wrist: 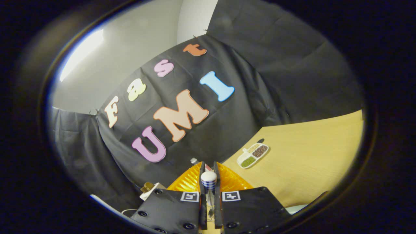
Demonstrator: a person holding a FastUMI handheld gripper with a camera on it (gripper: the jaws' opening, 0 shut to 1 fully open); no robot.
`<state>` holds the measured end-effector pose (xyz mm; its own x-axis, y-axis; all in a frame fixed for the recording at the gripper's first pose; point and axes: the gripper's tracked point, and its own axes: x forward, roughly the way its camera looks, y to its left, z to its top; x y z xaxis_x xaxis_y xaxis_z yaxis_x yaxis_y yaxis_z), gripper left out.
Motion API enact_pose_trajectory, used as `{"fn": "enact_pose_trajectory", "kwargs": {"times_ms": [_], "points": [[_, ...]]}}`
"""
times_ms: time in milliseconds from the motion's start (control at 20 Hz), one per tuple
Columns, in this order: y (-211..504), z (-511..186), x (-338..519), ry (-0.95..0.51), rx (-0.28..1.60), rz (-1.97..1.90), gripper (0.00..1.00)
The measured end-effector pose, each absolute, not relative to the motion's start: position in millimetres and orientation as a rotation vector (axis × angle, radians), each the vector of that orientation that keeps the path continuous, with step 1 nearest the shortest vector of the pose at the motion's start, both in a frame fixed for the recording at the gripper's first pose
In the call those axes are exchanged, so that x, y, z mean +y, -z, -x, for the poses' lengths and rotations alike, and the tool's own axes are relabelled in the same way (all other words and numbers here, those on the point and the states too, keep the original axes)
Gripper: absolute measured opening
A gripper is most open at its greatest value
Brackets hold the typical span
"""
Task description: Take the plate from the dish rack, then take the spoon from the basket and place it into the plate.
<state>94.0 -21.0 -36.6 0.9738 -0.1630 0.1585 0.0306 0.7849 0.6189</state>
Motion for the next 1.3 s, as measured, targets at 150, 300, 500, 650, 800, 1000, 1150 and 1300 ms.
{"fn": "enact_pose_trajectory", "kwargs": {"times_ms": [150,300,500,650,800,1000,1150,1300], "points": [[17,-68,-32,0.083,-0.254,-0.688,0.11],[33,-44,-41,0.065,-0.221,-0.711,0.11],[85,-23,-35,-0.020,-0.088,-0.842,0.11],[124,-20,-47,-0.014,-0.057,-0.904,0.11],[152,-18,-53,0.008,-0.036,-0.950,0.12],[162,-10,-52,0.005,-0.023,-0.970,0.11],[172,-7,-54,0.029,0.003,-0.952,0.11],[179,-5,-62,0.084,0.029,-0.931,0.12]]}}
